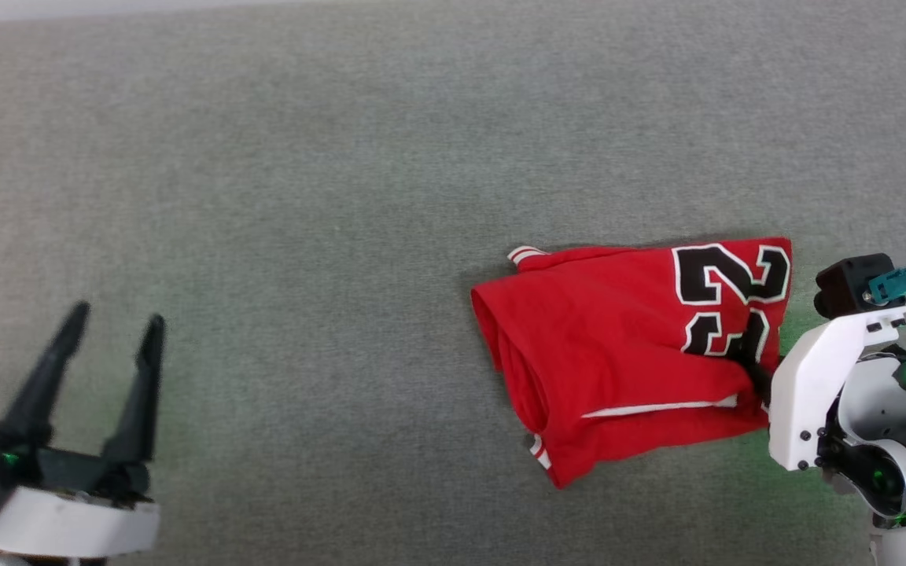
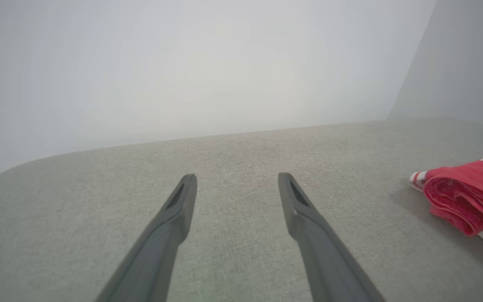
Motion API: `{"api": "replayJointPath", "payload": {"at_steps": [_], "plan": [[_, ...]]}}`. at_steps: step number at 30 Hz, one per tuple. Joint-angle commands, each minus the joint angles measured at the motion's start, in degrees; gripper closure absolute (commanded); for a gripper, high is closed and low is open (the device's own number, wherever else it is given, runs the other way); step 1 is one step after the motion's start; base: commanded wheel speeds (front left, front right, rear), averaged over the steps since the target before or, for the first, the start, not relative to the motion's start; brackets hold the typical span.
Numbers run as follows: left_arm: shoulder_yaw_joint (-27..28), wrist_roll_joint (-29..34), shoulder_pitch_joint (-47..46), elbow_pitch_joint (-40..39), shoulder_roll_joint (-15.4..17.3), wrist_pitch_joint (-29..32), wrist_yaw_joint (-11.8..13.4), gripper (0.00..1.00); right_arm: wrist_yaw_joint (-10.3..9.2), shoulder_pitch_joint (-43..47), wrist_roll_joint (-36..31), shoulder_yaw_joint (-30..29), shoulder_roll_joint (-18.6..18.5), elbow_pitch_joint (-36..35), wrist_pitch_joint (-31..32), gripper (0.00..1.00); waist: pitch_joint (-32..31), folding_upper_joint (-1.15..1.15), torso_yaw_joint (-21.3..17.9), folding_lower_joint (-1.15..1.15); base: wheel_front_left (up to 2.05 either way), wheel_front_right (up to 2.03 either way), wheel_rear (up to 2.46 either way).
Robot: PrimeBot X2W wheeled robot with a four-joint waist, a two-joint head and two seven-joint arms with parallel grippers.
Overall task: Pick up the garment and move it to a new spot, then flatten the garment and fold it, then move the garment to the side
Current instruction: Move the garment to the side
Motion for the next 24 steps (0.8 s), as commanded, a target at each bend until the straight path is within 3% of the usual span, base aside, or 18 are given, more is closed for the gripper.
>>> {"api": "replayJointPath", "payload": {"at_steps": [1,11,24], "plan": [[1.7,2.3,-1.1,-0.8,-0.6,0.1,0.1,0.0,-0.14,0.8,0.0,-0.4,-0.3,1.6,-1.6,1.0,0.5,0.0,-1.6,0.0,0.0,0.0,0.0],[0.1,1.8,-1.1,-2.7,1.0,0.1,0.1,0.0,-0.12,0.0,0.0,-7.1,-0.1,-1.7,-10.0,1.0,2.3,0.0,-6.4,0.0,0.0,0.0,0.0],[-4.2,1.7,-7.3,-12.5,9.5,0.1,0.1,0.0,-0.12,2.9,-1.9,-22.6,3.9,-11.3,-15.3,1.0,8.8,0.0,-14.3,0.0,0.0,0.0,0.0]]}}
